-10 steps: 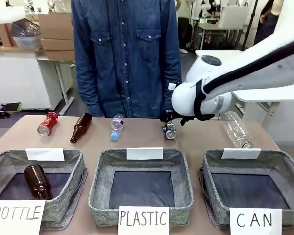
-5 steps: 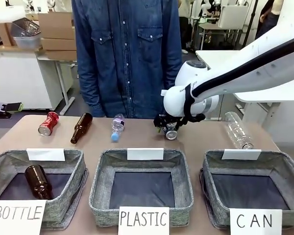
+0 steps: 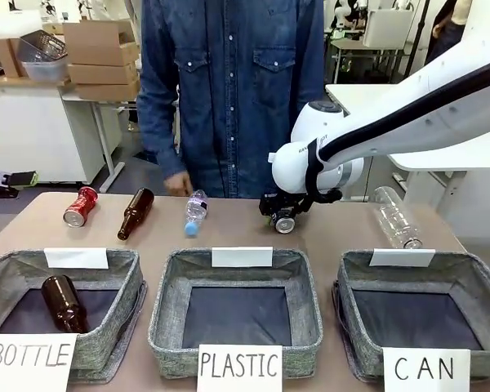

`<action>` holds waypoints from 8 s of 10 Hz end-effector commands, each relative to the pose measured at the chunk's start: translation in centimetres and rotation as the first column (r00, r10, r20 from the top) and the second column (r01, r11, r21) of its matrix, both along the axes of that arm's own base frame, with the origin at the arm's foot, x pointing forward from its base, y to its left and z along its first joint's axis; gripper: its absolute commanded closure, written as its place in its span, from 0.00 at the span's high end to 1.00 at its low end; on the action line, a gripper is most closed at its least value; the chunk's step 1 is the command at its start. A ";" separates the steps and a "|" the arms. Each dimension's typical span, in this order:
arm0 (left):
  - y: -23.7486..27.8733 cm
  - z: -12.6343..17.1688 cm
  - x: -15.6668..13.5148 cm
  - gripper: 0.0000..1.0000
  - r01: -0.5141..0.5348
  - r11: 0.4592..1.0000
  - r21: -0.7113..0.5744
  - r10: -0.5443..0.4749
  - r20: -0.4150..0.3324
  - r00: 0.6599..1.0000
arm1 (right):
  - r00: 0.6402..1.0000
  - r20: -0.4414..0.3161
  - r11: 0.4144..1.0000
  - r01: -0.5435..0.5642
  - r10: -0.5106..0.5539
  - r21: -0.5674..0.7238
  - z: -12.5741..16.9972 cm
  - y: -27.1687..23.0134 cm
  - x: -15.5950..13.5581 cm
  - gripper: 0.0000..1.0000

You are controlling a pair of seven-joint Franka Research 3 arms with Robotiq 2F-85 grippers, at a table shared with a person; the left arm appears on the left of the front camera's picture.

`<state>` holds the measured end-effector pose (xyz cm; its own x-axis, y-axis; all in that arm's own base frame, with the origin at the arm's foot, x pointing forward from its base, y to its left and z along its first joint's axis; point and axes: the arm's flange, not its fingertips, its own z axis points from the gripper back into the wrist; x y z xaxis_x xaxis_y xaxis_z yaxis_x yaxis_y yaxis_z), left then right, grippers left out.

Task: Sort the can waste into the basket.
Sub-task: Pick up the can waste from the table and place it in the right Fabric basket.

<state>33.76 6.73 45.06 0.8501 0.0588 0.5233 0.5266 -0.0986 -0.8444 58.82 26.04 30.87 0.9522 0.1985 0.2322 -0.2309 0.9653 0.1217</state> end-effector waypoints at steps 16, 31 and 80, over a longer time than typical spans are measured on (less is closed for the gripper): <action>-0.2 0.2 -0.1 1.00 -0.001 1.000 -0.022 0.002 0.023 1.000 | 0.950 -0.102 0.950 -0.279 0.294 0.140 13.9 -26.3 -29.3 0.00; -0.2 0.2 -0.1 1.00 -0.001 1.000 -0.022 0.002 0.023 1.000 | 0.925 -0.149 0.934 -0.332 0.350 0.133 12.5 -28.5 -29.7 1.00; 13.6 6.6 1.2 1.00 -0.583 0.609 0.537 0.526 0.278 0.804 | 0.937 0.211 0.185 -0.267 0.278 0.946 19.6 -28.3 -27.6 1.00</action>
